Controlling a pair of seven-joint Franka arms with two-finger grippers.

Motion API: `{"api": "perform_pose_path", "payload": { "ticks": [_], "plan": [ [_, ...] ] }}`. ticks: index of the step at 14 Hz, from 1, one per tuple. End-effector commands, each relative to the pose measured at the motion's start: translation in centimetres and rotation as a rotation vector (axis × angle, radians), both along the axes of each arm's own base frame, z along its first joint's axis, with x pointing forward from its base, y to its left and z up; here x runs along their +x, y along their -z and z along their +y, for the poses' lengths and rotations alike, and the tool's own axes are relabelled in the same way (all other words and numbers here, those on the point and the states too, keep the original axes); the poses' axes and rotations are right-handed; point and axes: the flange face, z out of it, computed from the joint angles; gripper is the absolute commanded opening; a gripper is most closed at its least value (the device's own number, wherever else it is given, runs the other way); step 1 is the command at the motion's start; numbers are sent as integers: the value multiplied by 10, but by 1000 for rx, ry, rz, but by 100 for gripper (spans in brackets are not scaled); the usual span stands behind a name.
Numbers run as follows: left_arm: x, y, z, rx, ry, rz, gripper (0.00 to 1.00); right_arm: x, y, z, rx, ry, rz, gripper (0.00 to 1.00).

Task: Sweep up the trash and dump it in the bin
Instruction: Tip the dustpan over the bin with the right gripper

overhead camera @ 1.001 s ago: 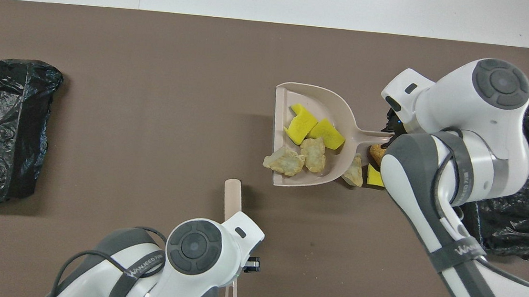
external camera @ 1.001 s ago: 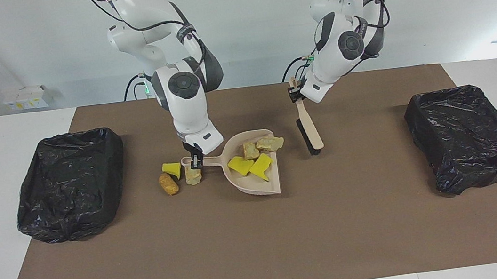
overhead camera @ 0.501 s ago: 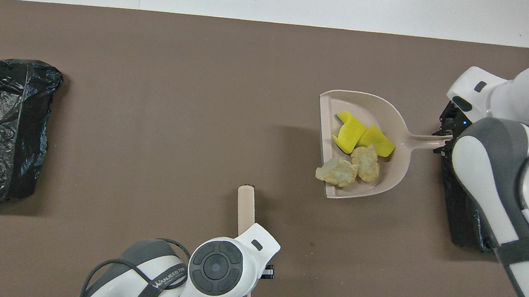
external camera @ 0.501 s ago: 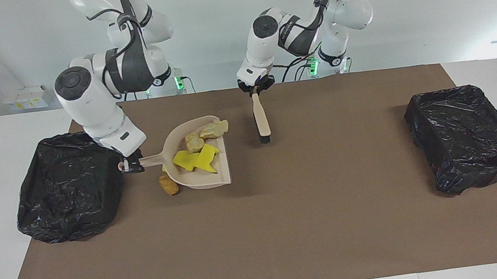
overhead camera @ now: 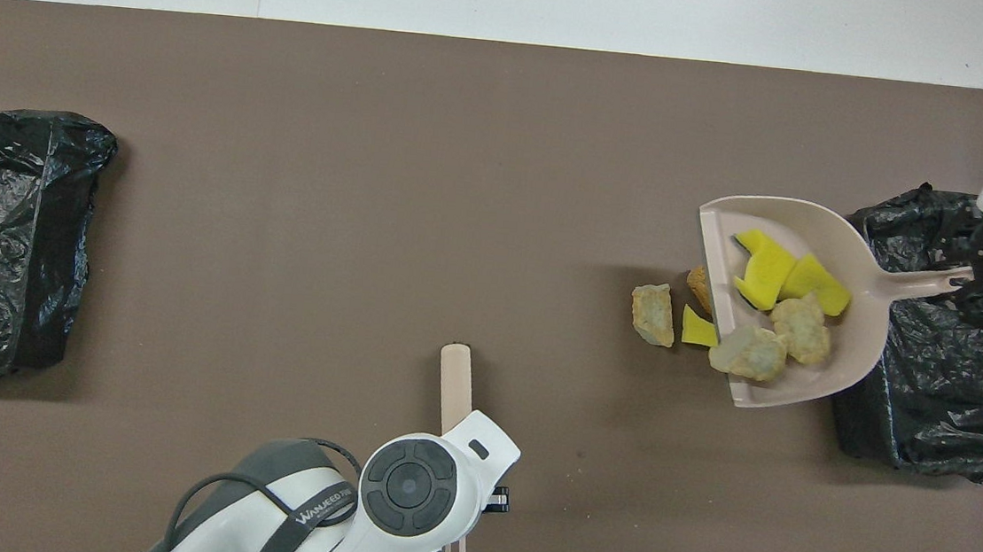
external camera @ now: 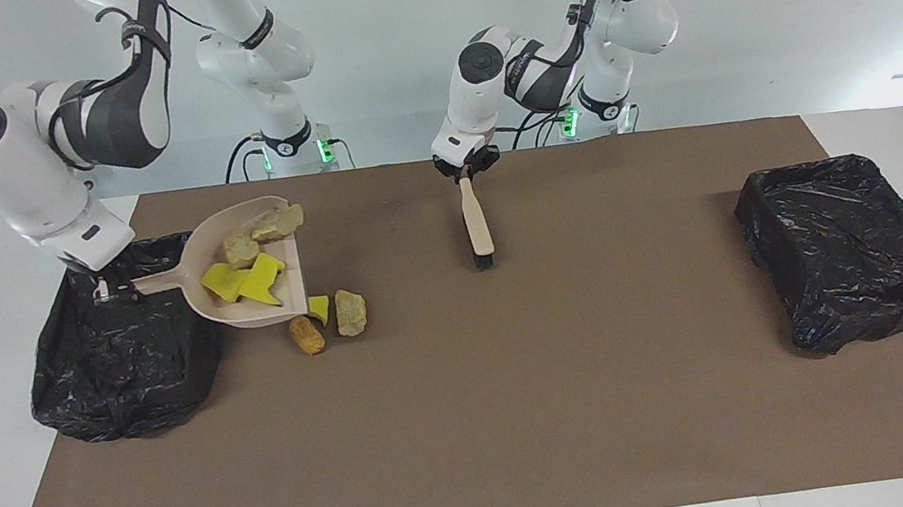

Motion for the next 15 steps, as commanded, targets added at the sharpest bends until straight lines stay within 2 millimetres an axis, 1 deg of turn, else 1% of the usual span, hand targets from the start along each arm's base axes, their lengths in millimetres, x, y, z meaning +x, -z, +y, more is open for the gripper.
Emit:
{"api": "perform_pose_path", "payload": {
  "ticks": [1,2,3,4,5,6,7,8,9,10,11,12,13,15],
  "plan": [
    [2,5,1,1,-24,-28,0,-10,-13,-42,-52,-54,3,0],
    [2,9,0,3,-29,-22,0,-14,-16,-60,-75,-65,-2,0],
    [0,18,-2,21,-40,-10,0,-18,-19,-78,-104,-76,-22,0],
    [1,23,-1,30,-35,-1,0,-20,-25,-95,-133,-71,-57,0],
    [2,23,-2,27,-36,-4,0,-24,-28,-110,-160,-60,-76,0],
    [2,23,-2,28,-33,-3,5,-27,-29,-117,-181,-61,-71,0],
    [2,23,-1,26,-30,-4,23,-30,-31,-122,-206,-59,-62,0],
    [5,22,-2,23,-38,-8,57,-34,-31,-129,-229,-53,-57,0],
    [9,18,-2,20,-41,-7,100,-38,-32,-138,-256,-48,-55,0],
    [10,14,-1,17,-43,-8,100,-41,-34,-145,-278,-46,-51,0],
    [19,3,3,4,-56,-16,100,-44,-36,-153,-315,-45,-49,0],
    [34,-7,8,-3,-84,-18,100,-48,-36,-161,-360,-35,-46,0],
    [46,-14,12,2,-97,-12,100,-50,-38,-164,-406,-22,-47,0],
    [76,-30,33,11,-147,-14,100,-53,-41,-166,-505,46,-45,0]
  ]
}}
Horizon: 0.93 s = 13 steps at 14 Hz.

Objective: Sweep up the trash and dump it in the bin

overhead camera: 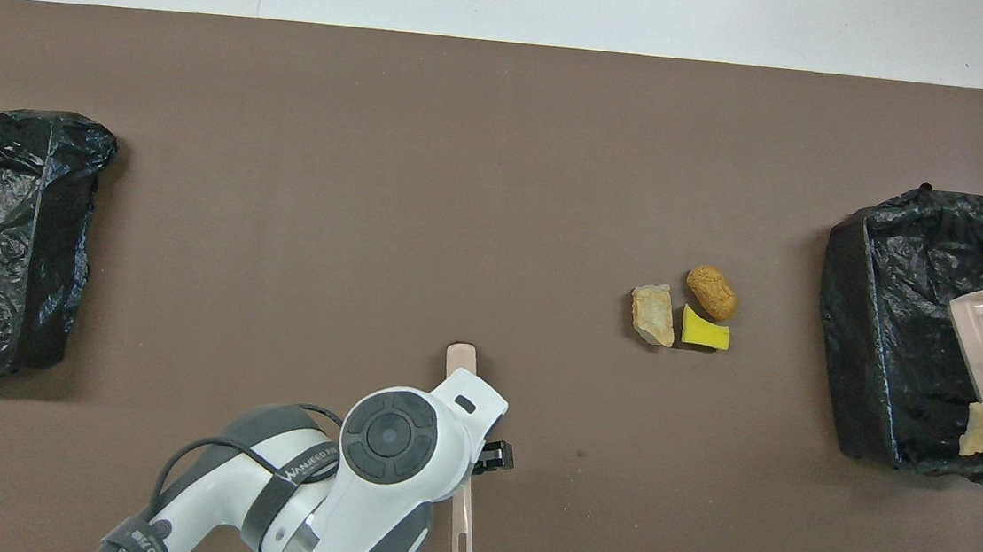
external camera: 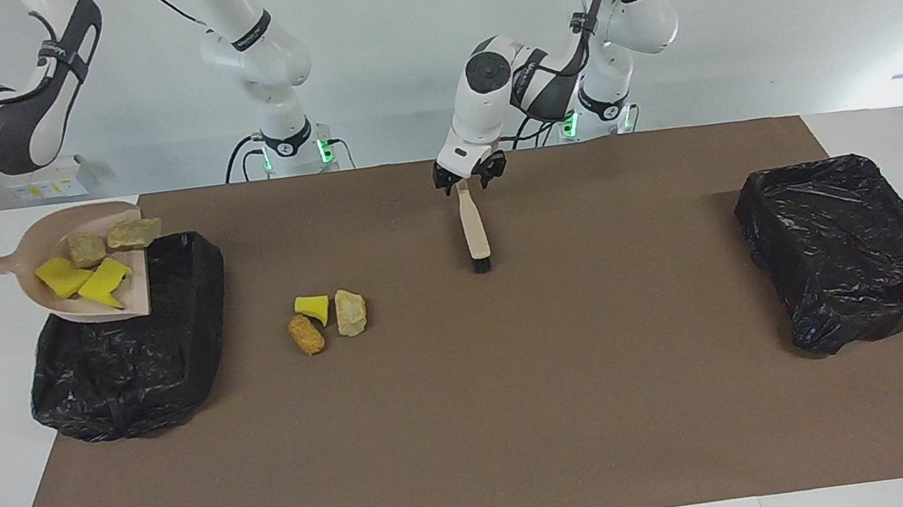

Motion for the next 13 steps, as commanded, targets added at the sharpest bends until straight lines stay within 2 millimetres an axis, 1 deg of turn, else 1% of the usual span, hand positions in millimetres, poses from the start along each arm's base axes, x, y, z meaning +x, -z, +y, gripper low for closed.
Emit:
{"api": "perform_pose_path", "payload": {
  "ticks": [1,2,4,5,6,7,9,10,11,13],
  "plan": [
    [39,-26,29,32,-51,-18,100,-4,-6,5,-123,81,-44,0],
    [56,-36,46,32,-84,-36,100,0,-6,12,-157,116,-69,0],
    [78,-53,72,17,-117,-69,100,12,-7,37,-217,174,-127,0],
    [88,-64,91,8,-132,-79,100,15,-9,47,-258,195,-142,0],
    [94,-78,112,0,-119,-85,100,21,-8,66,-318,190,-136,0],
    [98,-86,135,2,-91,-68,100,24,-12,82,-385,199,-145,0],
    [104,-89,176,11,-43,-16,100,21,-10,107,-485,185,-175,0],
    [111,-90,197,17,-22,-18,100,15,-5,117,-532,177,-195,0],
    [115,-90,216,40,-1,-16,100,13,-6,130,-574,162,-217,0],
    [119,-99,251,60,44,-28,100,13,-9,133,-605,141,-220,0]
  ]
}}
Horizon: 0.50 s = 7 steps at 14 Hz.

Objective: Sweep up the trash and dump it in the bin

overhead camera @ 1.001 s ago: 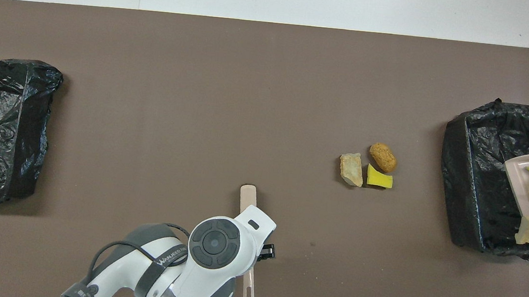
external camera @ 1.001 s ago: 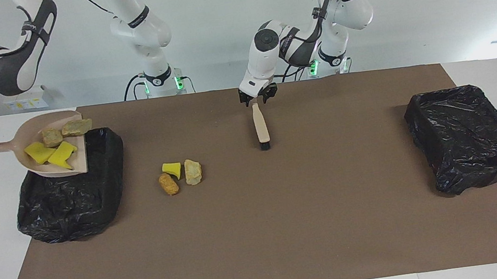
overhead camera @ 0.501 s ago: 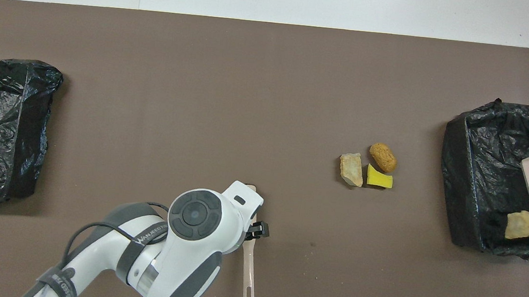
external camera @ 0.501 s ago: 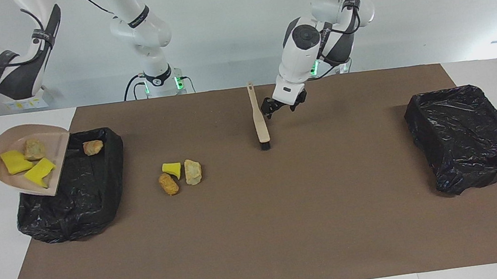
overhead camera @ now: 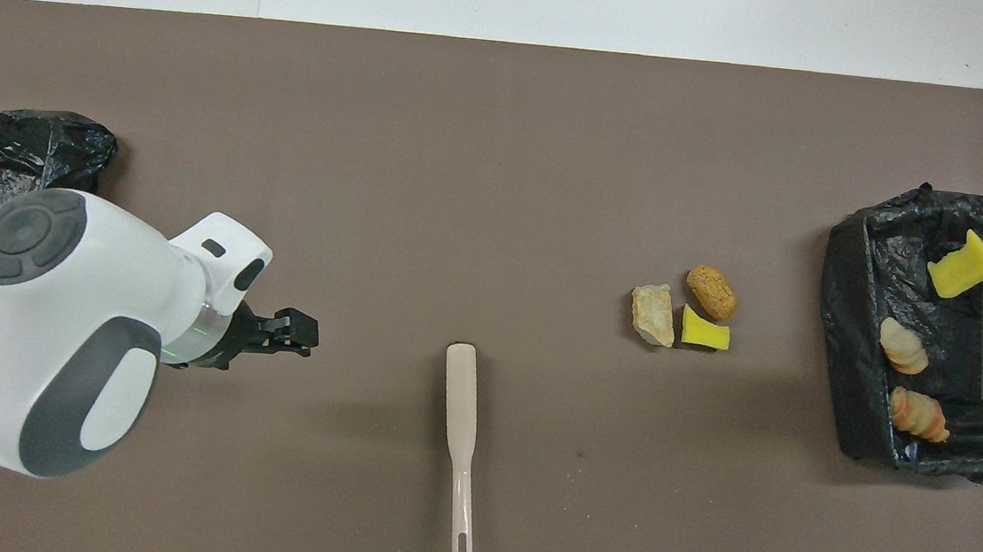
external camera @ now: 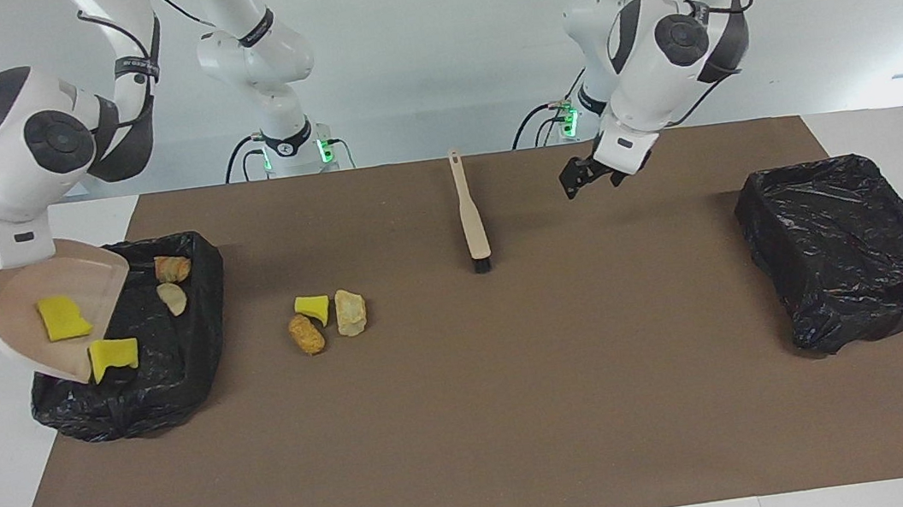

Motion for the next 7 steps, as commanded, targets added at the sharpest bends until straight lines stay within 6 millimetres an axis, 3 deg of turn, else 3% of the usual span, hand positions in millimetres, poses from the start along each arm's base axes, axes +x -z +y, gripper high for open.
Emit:
{"api": "perform_pose_path", "payload": {
  "ticks": [1,5,7],
  "plan": [
    [-2,-9,40,20,80,7,100,-18,-12,5,-52,-13,-15,0],
    [7,-11,90,71,146,-8,100,-23,-39,17,-143,-83,23,0],
    [20,-31,115,61,158,-51,100,-32,-42,38,-217,-117,44,0]
  ]
}}
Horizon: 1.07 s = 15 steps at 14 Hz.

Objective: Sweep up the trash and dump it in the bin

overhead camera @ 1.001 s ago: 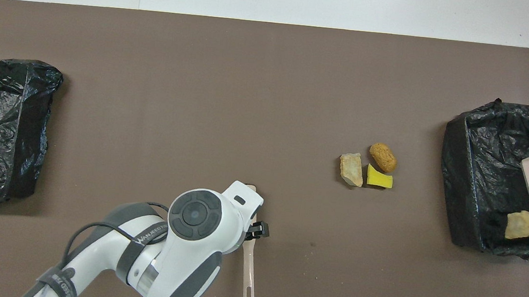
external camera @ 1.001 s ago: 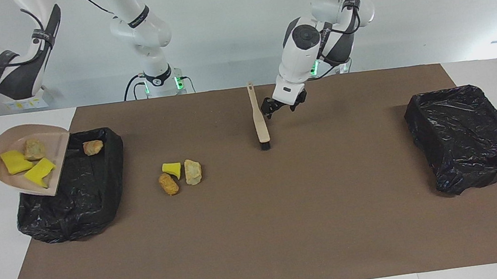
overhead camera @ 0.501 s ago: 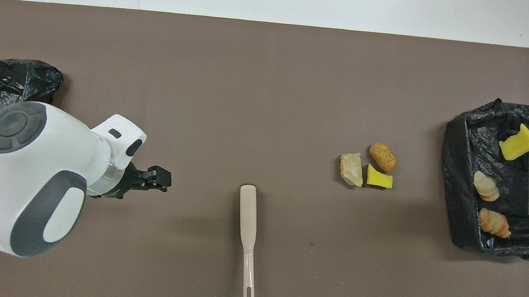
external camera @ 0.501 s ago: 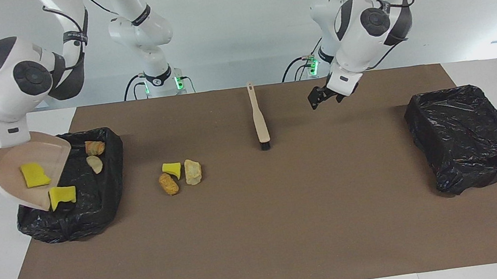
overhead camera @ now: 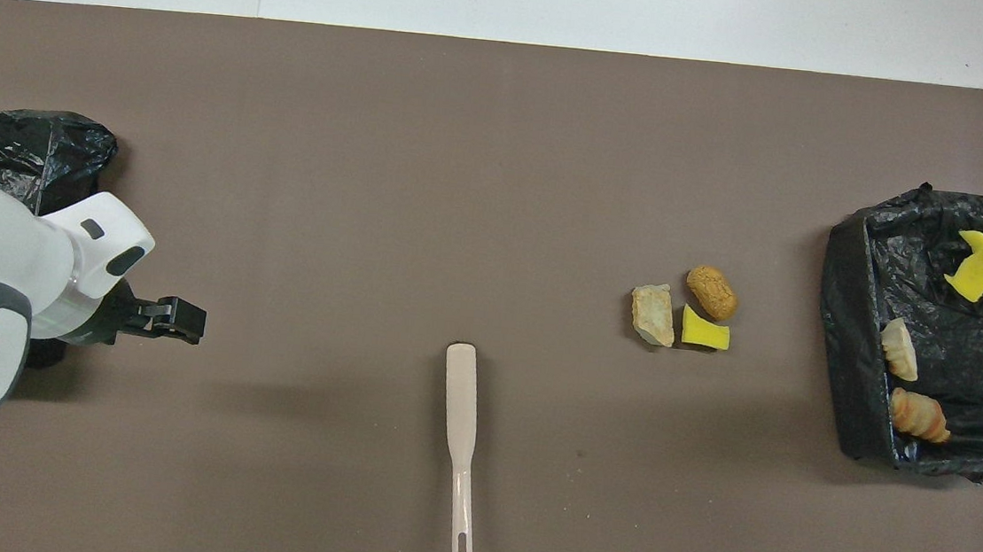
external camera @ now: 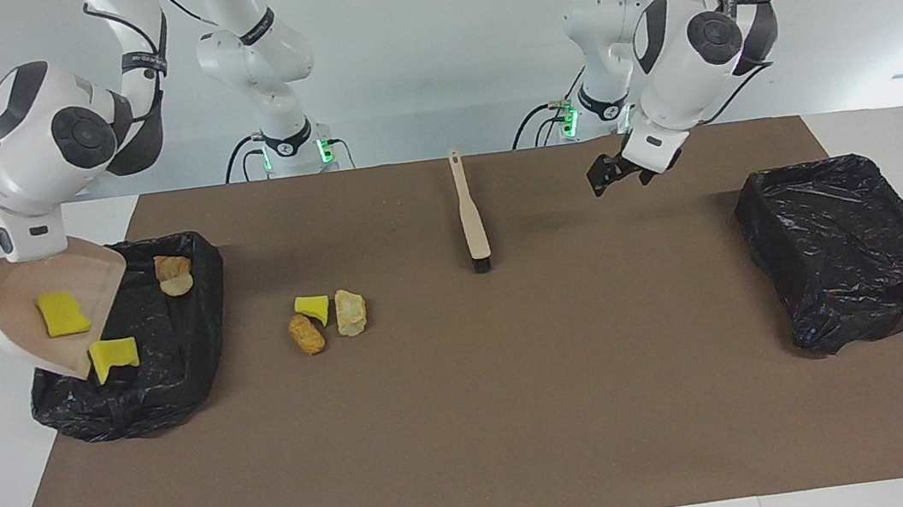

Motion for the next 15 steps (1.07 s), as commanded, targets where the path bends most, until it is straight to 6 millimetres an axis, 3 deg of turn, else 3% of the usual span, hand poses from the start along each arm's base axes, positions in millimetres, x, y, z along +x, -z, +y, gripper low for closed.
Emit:
{"api": "perform_pose_path", "payload": {
  "ticks": [1,3,7,11,15],
  "plan": [
    [10,-33,26,6,33,-48,100,-27,3,36,-104,-68,49,0],
    [19,-59,38,4,22,-47,100,-37,14,48,-102,-92,66,0],
    [21,-109,39,2,35,-25,100,-37,39,59,-85,-86,36,0],
    [22,-154,38,1,36,-51,100,-38,19,49,-30,-39,-16,0],
    [18,-164,33,-3,50,-60,100,-32,-12,49,171,1,-52,0]
  ]
}}
